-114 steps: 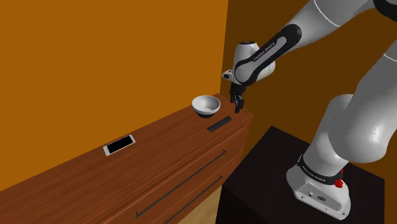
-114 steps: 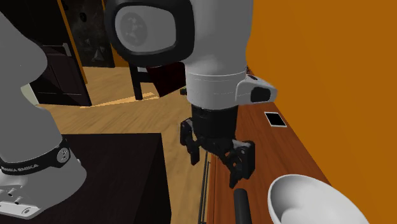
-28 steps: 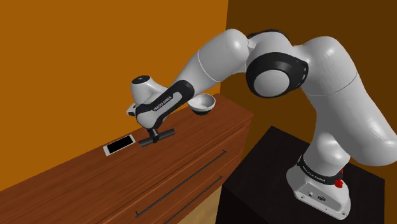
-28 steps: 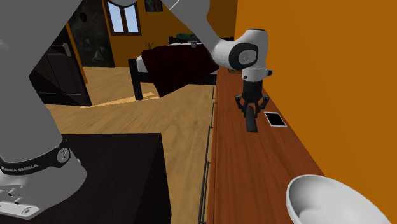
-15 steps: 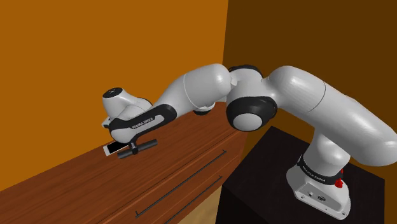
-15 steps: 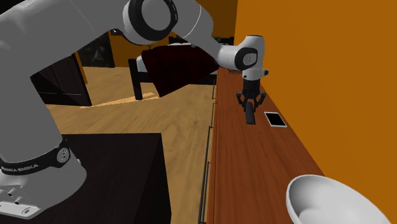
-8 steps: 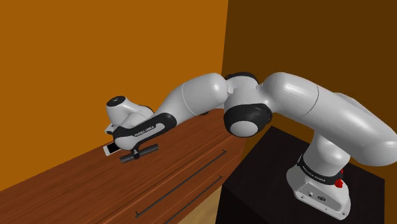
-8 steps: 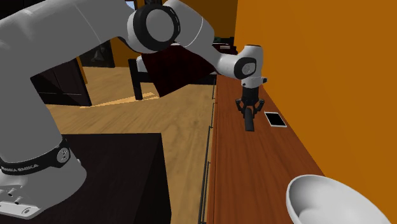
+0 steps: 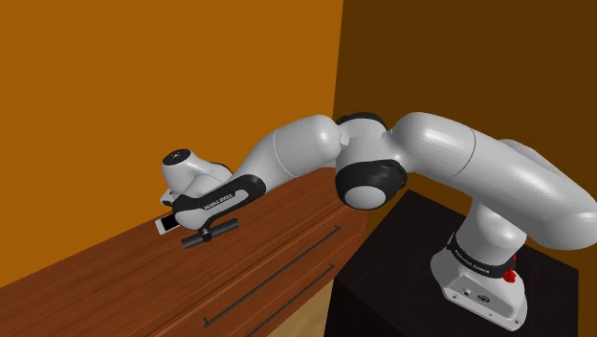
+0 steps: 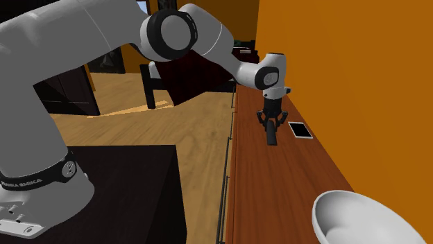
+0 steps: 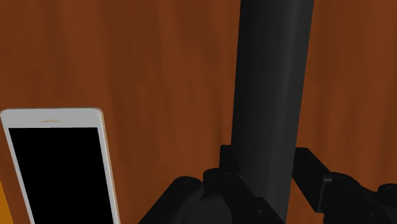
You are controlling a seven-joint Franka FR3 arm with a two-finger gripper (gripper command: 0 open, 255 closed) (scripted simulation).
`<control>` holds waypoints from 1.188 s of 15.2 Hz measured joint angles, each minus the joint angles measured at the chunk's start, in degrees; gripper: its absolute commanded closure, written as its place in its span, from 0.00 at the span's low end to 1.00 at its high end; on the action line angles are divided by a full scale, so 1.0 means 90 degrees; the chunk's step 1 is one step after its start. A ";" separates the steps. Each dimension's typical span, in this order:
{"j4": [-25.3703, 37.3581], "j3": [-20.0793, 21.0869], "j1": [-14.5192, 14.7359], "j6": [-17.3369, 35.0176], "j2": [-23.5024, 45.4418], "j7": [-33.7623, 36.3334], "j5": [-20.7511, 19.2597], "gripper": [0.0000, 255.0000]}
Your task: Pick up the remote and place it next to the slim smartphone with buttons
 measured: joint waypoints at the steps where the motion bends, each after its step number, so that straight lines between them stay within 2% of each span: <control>1: 0.0000 0.0000 0.0000 0.0001 0.0000 0.0000 0.0000 0.00; 7: -0.0004 -0.0002 -0.0001 0.0003 0.0000 -0.0001 -0.0001 0.00; 12: -0.0486 -0.0051 0.0087 -0.0189 -0.0676 -0.0008 -0.0030 0.00; 18: -0.0566 -0.0056 0.0097 -0.0197 -0.0755 -0.0013 -0.0032 0.00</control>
